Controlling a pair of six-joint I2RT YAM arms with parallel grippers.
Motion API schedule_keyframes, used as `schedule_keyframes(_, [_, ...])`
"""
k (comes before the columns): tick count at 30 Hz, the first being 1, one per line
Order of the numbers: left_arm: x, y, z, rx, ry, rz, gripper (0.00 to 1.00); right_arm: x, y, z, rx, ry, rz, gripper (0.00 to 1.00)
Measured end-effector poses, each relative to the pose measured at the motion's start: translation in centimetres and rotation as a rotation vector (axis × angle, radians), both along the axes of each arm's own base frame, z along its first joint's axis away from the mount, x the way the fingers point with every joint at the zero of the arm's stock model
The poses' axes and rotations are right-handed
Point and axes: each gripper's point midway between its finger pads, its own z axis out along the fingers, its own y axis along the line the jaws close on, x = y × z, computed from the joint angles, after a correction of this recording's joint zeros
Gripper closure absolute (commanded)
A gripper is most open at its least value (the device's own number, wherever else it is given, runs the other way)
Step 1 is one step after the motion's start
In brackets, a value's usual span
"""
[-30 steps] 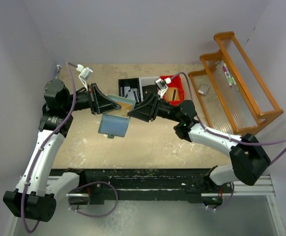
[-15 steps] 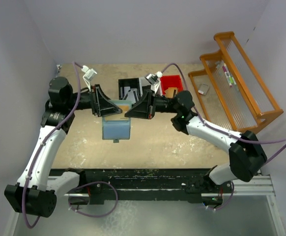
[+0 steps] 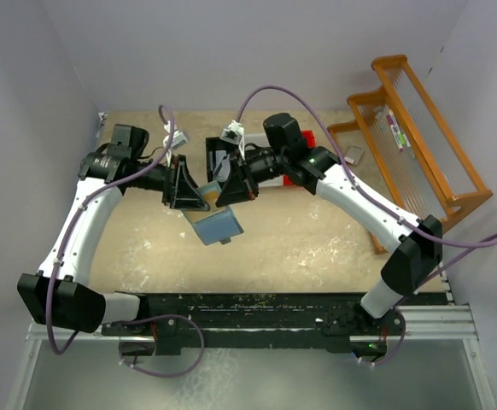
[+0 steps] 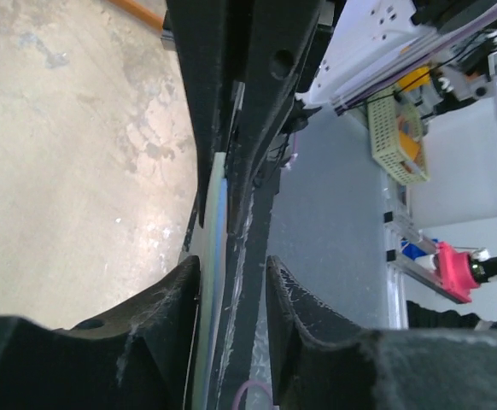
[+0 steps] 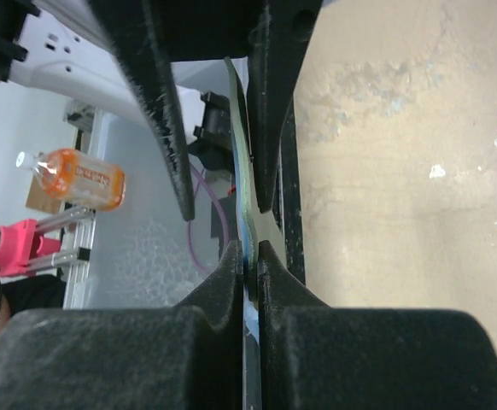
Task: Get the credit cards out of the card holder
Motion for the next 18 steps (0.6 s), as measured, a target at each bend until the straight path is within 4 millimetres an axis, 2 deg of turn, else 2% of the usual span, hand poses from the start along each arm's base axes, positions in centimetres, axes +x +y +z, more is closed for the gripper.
schedule_keyframes(3, [-0.7, 0.1, -0.8, 0.041, -0.036, -0.013, 0.51, 0.2, 0.0, -1.2, -0.061, 0.001, 0.01, 1.0])
schedule_keyframes(5, [-1.1, 0.1, -1.2, 0.063, -0.066, -0.024, 0.5, 0.0, -0.1, -1.4, -0.081, -0.006, 0.012, 1.0])
schedule_keyframes(7, [-1.5, 0.2, -1.5, 0.083, -0.098, -0.036, 0.57, -0.2, -0.2, -1.3, -0.097, -0.019, 0.016, 1.0])
schedule_keyframes(13, [-1.6, 0.4, -2.6, 0.136, -0.161, -0.048, 0.86, -0.8, 0.2, -0.8, -0.142, -0.062, 0.028, 1.0])
schedule_keyframes(14, [-1.6, 0.5, -2.9, 0.144, -0.163, -0.048, 0.9, -0.8, 0.3, -0.8, -0.146, -0.068, 0.03, 0.92])
schedule_keyframes(16, [-1.7, 0.6, -3.3, 0.157, -0.156, -0.048, 0.97, -0.7, 0.4, -1.2, -0.171, -0.074, 0.027, 0.63])
schedule_keyframes(18, [-1.7, 0.7, -3.6, 0.163, -0.151, -0.049, 1.0, -0.6, 0.4, -1.7, -0.189, -0.073, 0.017, 0.49])
